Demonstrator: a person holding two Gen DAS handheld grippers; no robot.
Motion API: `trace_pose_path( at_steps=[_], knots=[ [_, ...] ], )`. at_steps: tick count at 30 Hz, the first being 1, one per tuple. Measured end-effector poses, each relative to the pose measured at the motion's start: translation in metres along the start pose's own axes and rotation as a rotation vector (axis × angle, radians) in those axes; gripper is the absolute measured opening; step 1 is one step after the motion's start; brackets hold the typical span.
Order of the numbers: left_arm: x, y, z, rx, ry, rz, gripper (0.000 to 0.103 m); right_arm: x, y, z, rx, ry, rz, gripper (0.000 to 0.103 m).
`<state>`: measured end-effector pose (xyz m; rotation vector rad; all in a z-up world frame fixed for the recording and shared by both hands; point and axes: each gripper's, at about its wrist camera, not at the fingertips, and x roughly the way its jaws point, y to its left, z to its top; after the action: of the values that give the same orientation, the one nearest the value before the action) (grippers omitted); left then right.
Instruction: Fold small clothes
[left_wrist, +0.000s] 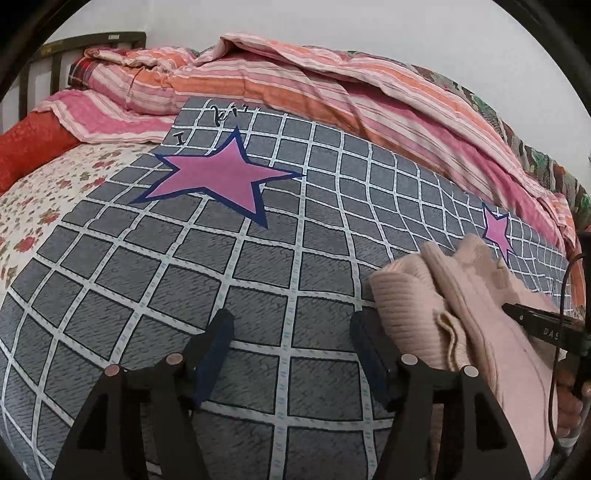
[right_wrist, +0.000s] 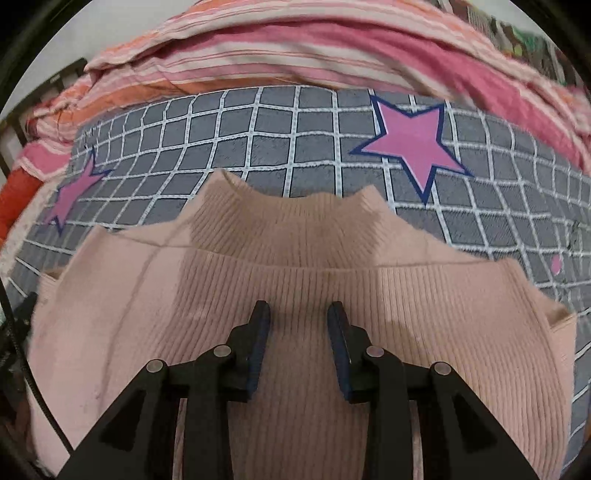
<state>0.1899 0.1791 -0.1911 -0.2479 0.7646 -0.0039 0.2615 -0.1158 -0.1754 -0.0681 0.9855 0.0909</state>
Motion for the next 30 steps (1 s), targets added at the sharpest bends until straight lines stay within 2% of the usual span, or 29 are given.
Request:
trace_pose_path(
  at_steps=[3,9,15,20,30],
  knots=[
    [0.001,-0.001,0.000,0.014,0.000,-0.017,0.070,0.000,0.003,-0.002,-0.021,-0.018,-0.020,0.032],
    [0.000,-0.003,-0.001,0.026,-0.009,-0.011,0.071,-0.001,0.000,-0.002,-0.012,-0.015,-0.016,0.033],
    [-0.010,0.006,-0.005,-0.021,-0.011,-0.063,0.071,-0.016,-0.004,-0.007,0.025,0.016,0.022,0.033],
    [-0.029,0.000,-0.016,-0.012,0.014,-0.066,0.071,-0.044,0.002,-0.030,-0.009,-0.027,0.018,0.033],
    [-0.073,-0.007,-0.042,-0.099,0.060,-0.201,0.071,-0.095,0.015,-0.100,-0.087,-0.124,-0.017,0.033]
  ],
)
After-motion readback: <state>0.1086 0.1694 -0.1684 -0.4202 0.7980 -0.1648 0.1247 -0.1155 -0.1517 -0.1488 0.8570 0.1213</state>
